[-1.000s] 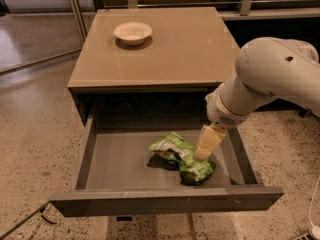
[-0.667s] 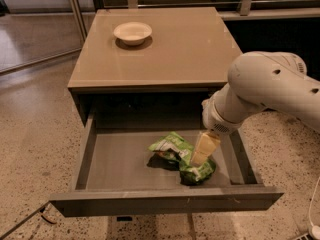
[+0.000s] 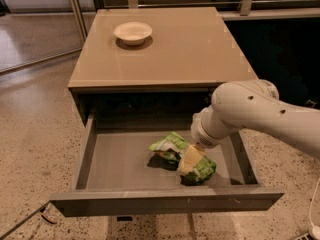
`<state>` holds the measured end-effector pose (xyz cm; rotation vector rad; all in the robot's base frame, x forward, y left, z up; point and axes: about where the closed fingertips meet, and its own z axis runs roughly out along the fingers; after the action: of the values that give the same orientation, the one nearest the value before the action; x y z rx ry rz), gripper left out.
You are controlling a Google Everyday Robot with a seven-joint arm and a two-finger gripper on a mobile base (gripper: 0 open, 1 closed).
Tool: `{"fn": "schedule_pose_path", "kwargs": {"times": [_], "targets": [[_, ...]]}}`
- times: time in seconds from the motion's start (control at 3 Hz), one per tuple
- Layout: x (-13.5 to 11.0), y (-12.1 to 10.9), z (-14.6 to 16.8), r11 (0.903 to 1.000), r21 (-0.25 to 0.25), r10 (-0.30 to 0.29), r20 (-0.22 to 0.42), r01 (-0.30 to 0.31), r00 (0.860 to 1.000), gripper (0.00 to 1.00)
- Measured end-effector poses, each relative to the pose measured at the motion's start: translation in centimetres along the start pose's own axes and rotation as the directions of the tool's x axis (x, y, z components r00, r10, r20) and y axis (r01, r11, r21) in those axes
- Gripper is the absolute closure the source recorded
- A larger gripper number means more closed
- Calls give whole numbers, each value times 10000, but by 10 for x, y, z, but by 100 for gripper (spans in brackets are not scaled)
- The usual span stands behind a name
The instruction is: Pick green rice chip bag from top drawer and place on counter
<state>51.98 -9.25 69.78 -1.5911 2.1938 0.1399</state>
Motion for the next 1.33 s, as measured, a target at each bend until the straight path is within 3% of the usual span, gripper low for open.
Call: {"fn": "schedule_pose_path", "kwargs": {"times": [1.0,1.33], "targets": [[13,-11,77,9967,699,387,412,-415,9984,0],[24,-14,93,9965,634,520,329,-540,9981,19]]}}
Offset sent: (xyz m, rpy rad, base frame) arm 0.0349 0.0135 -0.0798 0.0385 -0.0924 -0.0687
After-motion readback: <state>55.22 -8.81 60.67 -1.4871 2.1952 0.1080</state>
